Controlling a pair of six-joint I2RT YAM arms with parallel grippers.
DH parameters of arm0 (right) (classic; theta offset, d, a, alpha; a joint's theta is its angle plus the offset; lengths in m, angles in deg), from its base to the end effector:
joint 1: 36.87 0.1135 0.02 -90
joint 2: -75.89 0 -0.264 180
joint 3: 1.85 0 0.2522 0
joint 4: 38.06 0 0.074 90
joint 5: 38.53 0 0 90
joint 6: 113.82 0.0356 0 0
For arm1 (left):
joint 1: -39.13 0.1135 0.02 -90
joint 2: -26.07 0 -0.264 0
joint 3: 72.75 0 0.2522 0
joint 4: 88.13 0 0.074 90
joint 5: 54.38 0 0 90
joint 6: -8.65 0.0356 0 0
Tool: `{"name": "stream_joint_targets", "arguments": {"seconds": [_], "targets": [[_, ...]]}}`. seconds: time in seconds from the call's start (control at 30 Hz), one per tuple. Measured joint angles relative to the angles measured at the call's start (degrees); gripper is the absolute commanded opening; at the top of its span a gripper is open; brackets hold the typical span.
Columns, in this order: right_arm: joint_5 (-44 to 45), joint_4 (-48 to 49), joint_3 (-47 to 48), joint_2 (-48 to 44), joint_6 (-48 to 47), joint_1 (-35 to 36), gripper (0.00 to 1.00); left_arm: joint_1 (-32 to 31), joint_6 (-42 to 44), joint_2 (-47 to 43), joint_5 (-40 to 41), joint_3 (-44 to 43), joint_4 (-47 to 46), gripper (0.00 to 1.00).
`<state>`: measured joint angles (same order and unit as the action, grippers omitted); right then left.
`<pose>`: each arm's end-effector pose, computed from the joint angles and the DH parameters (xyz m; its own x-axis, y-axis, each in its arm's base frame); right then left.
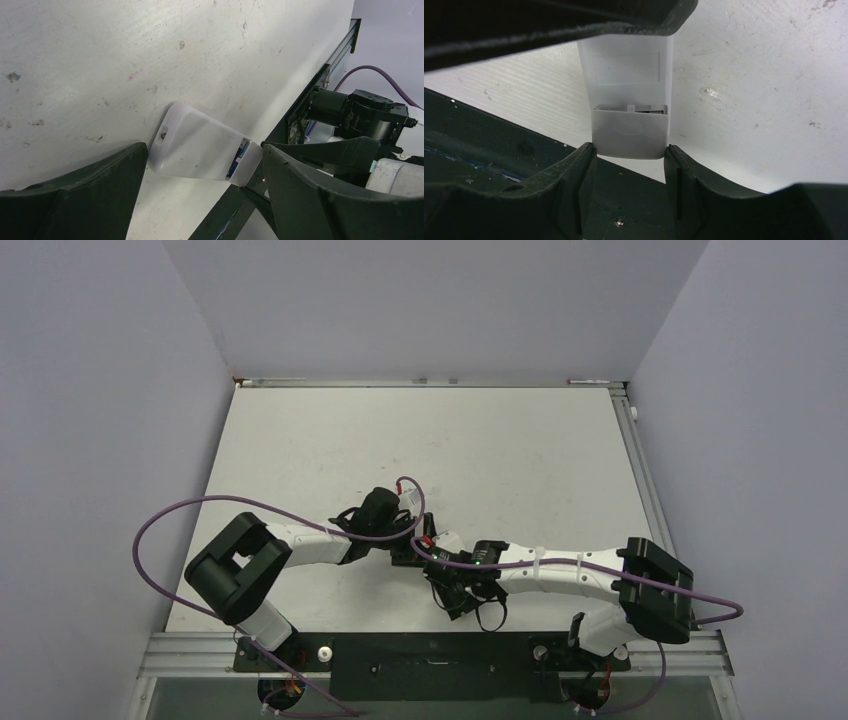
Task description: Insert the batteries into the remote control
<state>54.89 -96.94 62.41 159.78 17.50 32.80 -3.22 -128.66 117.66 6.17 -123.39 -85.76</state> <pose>0.0893 0.2349 0.1839 -0.8710 -0.4538 -0.1882 -0.4751 0.8756 0.0876 0.2056 -0.2111 0.1401 -0.9693 0.0175 -0.2454 0.2043 0.6127 -0.7635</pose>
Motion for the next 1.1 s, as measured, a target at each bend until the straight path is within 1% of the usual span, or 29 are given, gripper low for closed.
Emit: {"name": "stream_joint_targets", "arguments": {"seconds": [0.13, 0.4, 0.7, 0.87, 1.1], "targets": [[-0.1, -0.7, 0.3, 0.0, -0.3, 0.0, 0.26, 0.0, 0.0, -0.2, 0.1, 0.0, 0.2, 0.87], [-0.9, -1.2, 0.7, 0.0, -1.1, -0.3, 0.25, 0.0, 0.0, -1.0, 0.9, 0.0, 1.6, 0.89], [-2.4, -0.3, 0.7, 0.0, -1.7, -0.3, 0.25, 0.2, 1.3, -3.4, 3.6, 0.0, 5.7, 0.91], [-3.7, 0.3, 0.4, 0.0, -2.1, -0.3, 0.25, 0.9, 1.6, -4.4, 4.7, 0.0, 7.5, 0.91], [-4.8, -0.7, -1.1, 0.0, -2.2, -0.3, 0.25, 2.8, 1.6, -5.4, 4.9, 0.6, 7.7, 0.91]]}}
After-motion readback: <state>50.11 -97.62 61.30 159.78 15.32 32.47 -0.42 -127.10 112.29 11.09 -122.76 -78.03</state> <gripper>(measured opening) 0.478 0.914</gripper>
